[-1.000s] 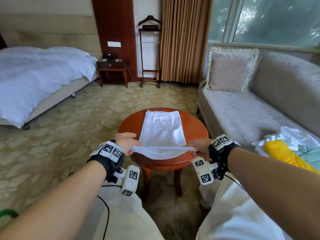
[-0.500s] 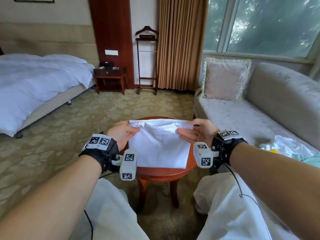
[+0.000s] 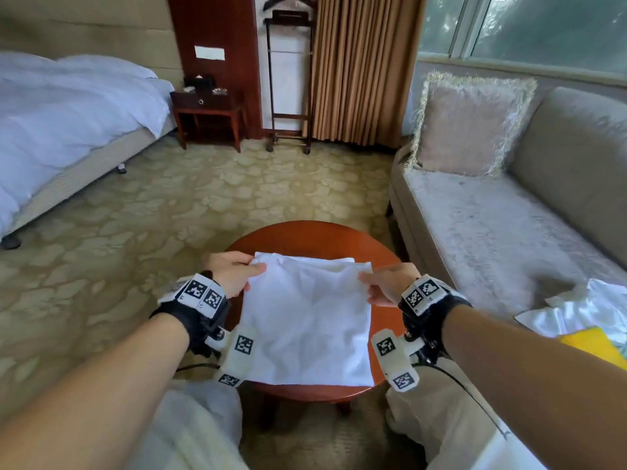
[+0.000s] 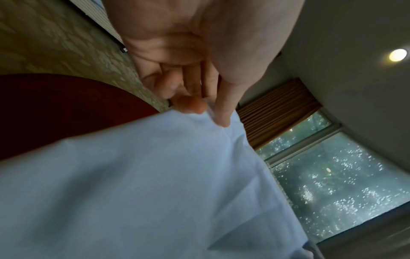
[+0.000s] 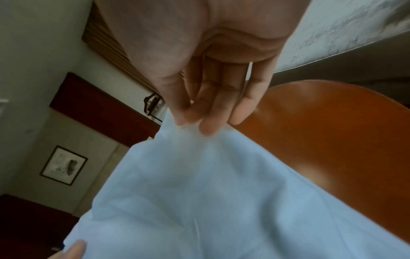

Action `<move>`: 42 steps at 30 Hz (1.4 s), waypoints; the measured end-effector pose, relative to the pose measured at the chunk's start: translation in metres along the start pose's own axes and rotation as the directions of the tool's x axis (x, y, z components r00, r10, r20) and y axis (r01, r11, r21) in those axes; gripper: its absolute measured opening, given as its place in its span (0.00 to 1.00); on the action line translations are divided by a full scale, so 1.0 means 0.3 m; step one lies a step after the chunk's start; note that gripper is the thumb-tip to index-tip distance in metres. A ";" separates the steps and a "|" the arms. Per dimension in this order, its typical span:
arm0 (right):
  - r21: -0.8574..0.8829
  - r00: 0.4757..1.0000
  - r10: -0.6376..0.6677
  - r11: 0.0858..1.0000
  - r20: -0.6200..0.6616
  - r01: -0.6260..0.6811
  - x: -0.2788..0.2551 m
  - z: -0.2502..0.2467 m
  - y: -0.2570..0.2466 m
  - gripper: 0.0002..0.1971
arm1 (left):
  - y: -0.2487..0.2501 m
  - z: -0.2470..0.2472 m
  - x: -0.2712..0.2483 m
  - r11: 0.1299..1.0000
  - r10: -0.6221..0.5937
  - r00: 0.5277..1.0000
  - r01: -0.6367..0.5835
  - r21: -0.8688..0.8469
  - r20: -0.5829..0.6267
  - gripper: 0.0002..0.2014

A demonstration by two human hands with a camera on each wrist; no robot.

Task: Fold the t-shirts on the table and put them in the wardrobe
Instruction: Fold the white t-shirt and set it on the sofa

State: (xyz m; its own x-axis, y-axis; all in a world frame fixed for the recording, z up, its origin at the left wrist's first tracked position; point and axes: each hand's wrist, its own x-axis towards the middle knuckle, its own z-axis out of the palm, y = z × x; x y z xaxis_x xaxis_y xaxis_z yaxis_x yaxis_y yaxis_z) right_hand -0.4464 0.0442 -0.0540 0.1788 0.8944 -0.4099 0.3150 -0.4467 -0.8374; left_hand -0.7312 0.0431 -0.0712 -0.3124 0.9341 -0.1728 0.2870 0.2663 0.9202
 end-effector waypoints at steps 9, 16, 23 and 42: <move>-0.280 0.999 -0.014 0.960 -0.052 -0.001 0.208 0.033 -0.018 0.14 | -0.068 0.044 0.237 0.962 0.049 0.986 -0.090 0.258 0.162 0.07; -0.532 0.995 -0.096 0.843 0.006 0.084 0.390 0.109 0.021 0.11 | -0.090 0.122 0.367 0.872 0.048 0.962 -0.172 0.458 0.270 0.09; -0.593 0.999 -0.050 0.804 -0.008 0.036 0.500 0.144 0.021 0.17 | -0.106 0.159 0.454 0.792 -0.025 0.979 -0.103 0.601 0.201 0.13; -0.438 0.958 0.279 0.856 -0.058 -0.276 0.351 0.131 0.101 0.33 | -0.094 0.100 0.190 0.888 -0.299 0.949 0.238 0.393 0.103 0.38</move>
State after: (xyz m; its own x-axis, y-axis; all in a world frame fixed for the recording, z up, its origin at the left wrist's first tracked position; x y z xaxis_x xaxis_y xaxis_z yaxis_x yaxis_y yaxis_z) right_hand -0.4546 0.1257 -0.1366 0.3130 0.7314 -0.6059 0.6287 -0.6377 -0.4450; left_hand -0.7300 0.0961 -0.1174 -0.2894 0.8308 -0.4754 0.5369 0.5520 0.6380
